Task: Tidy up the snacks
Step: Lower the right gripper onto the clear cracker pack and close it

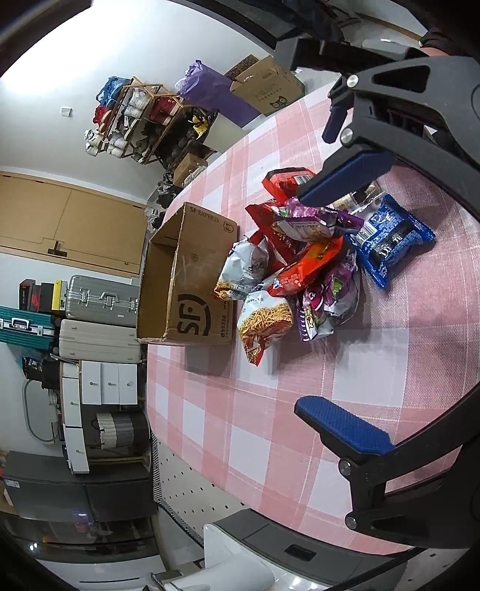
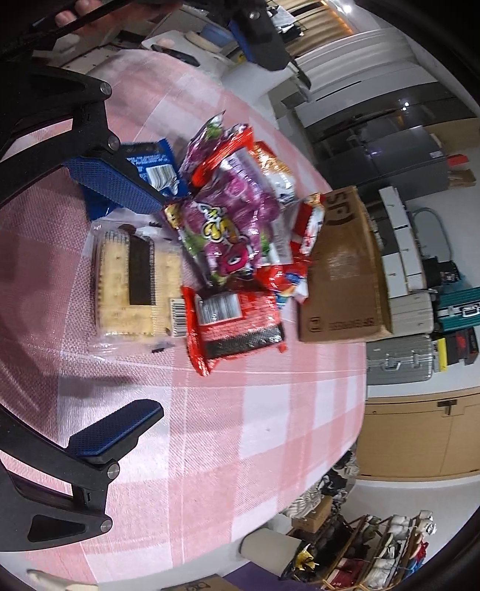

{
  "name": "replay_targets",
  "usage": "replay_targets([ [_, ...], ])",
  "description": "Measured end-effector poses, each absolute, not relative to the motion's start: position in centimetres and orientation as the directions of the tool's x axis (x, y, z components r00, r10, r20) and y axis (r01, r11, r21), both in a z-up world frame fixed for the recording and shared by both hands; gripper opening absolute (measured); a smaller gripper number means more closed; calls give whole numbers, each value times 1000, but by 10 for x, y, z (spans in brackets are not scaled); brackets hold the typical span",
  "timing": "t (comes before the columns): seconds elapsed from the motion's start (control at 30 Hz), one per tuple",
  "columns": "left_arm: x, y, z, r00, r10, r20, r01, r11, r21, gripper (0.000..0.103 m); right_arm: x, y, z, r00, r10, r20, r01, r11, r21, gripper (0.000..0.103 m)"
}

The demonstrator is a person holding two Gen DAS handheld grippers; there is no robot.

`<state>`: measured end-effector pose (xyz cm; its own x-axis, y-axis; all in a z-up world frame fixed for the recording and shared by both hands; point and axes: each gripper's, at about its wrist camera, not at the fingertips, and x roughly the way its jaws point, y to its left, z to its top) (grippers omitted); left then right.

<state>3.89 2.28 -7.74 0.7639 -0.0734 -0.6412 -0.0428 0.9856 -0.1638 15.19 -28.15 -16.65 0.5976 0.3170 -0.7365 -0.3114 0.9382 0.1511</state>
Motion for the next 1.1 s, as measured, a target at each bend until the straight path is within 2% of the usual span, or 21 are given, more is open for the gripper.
replay_targets([
  [0.23, 41, 25, -82, 756, -78, -650, -45, 984, -171, 102, 157, -279, -175, 586, 289, -757, -294, 946, 134, 101],
  [0.37, 42, 26, -84, 750, -82, -656, -45, 984, -175, 102, 160, -276, -179, 566, 285, -774, -300, 945, 128, 91],
  [0.5, 43, 27, -86, 748, -84, -658, -46, 983, -178, 102, 161, -270, -182, 573, 267, -775, -311, 946, 95, 86],
  [0.57, 42, 27, -86, 749, -81, -658, -47, 984, -174, 102, 158, -266, -182, 575, 270, -773, -328, 941, 85, 78],
  [0.77, 42, 27, -86, 748, -80, -659, -48, 984, -174, 102, 153, -263, -181, 572, 290, -767, -366, 927, 78, 65],
  [1.1, 41, 27, -89, 733, -102, -673, -42, 980, -195, 102, 151, -272, -177, 566, 339, -752, -363, 921, 142, 63],
])
